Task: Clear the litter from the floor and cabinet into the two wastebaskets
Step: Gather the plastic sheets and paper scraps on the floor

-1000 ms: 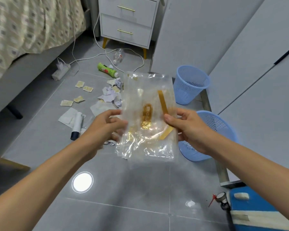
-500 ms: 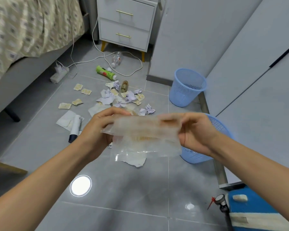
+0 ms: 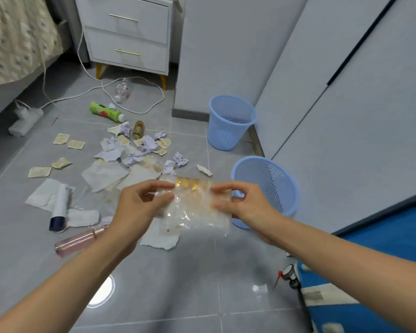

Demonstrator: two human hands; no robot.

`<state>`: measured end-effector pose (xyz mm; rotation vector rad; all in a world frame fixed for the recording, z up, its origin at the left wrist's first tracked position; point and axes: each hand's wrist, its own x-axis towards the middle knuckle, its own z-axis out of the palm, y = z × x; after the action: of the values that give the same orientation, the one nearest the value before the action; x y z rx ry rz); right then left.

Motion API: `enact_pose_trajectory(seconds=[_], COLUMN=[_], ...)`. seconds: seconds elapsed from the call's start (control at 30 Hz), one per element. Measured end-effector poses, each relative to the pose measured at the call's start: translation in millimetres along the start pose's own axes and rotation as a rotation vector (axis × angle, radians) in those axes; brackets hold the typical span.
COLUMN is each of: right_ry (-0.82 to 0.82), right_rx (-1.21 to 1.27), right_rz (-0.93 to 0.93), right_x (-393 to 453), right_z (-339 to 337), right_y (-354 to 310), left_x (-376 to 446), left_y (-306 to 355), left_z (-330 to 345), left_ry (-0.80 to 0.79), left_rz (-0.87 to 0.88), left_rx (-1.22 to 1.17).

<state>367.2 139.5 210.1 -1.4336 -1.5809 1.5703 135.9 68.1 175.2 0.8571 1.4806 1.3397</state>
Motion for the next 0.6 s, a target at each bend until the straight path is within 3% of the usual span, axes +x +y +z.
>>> enact_pose_trajectory(seconds=[0.2, 0.37, 0.5, 0.6], right_ry=[0.280, 0.437, 0.437, 0.350], right_rx=[-0.271, -0.449, -0.649, -0.828], right_rz=[-0.100, -0.038, 0.007, 0.083], right_x=[32, 73, 116, 139], right_z=[-86, -159, -186, -189], right_y=[36, 69, 98, 123], left_x=[49, 113, 157, 180], left_y=[-16, -39, -63, -83], left_z=[109, 218, 275, 296], left_ry=[-0.205, -0.337, -0.407, -0.467], left_rz=[0.029, 0.213, 0.201, 0.158], left_rx=[0.169, 0.541, 0.779, 0.957])
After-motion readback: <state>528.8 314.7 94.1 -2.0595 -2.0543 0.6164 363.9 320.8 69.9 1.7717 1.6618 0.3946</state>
